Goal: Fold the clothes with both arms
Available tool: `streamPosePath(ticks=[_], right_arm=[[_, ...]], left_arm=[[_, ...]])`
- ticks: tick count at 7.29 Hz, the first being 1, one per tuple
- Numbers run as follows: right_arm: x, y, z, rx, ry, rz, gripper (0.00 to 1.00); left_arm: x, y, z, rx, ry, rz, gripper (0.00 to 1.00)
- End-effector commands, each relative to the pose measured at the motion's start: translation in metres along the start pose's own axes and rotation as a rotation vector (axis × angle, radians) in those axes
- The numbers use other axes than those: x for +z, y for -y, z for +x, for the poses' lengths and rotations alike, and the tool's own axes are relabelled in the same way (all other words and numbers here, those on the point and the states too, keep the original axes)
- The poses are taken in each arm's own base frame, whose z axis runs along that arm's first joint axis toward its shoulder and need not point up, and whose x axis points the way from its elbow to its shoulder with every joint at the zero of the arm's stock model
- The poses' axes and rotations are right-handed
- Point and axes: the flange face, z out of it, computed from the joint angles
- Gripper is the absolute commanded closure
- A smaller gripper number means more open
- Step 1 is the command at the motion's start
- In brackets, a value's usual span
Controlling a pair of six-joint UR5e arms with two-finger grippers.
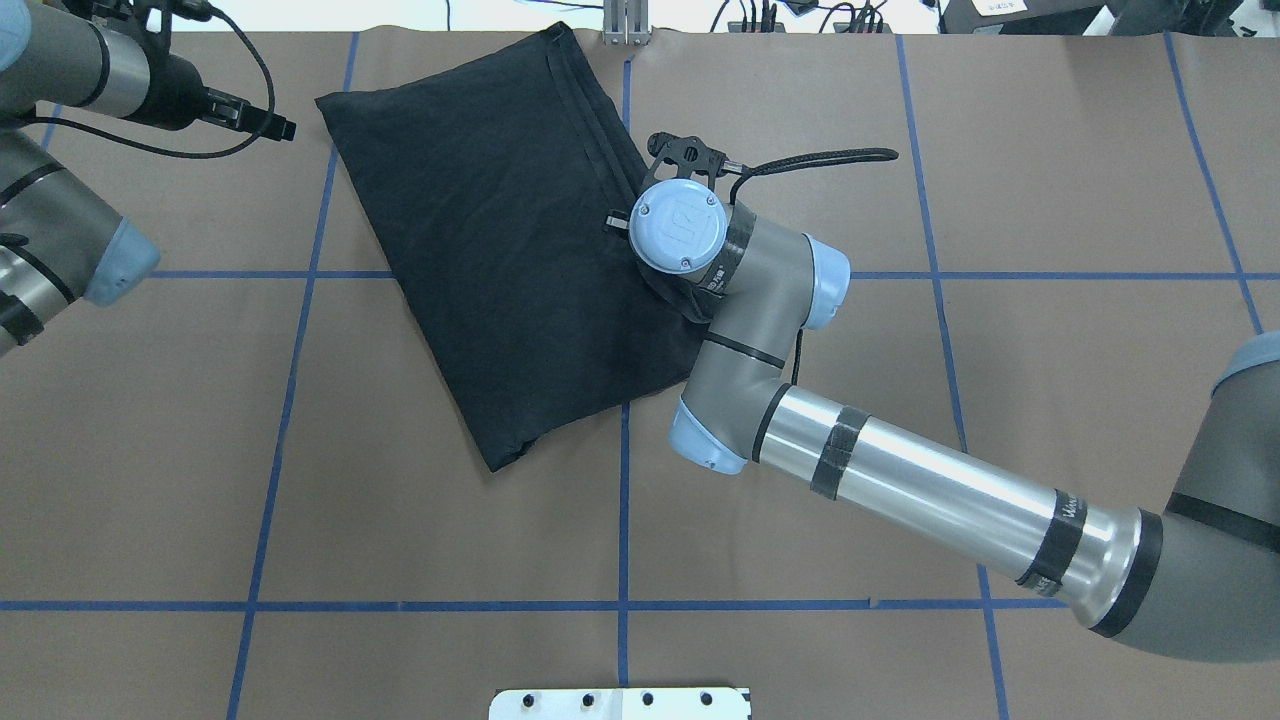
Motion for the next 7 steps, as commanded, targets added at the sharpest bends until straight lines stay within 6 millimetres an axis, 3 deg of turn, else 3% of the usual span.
streamPosePath(ticks=[1,3,4,5,7], right_arm=[[-0.048,-0.032,0.016,-0.012,0.014,-0.033,1.00],[-0.106,-0.118,0.051,-0.030,0.036,-0.051,1.00],[-0.130,-0.140,0.060,-0.049,0.024,-0.065,1.00],[-0.143,-0.155,0.074,-0.054,0.014,-0.063,1.00],[-0.130,-0.156,0.105,-0.088,-0.029,-0.069,1.00]], left_arm=[[0.000,0.000,0.000,0.000,0.000,0.000,0.00],[-0.001,0.000,0.001,0.003,-0.003,0.005,0.00],[-0.002,-0.002,0.000,0.004,-0.006,0.009,0.00],[-0.002,-0.005,-0.002,0.003,-0.005,0.007,0.00],[-0.002,-0.004,-0.001,0.004,-0.006,0.009,0.00]])
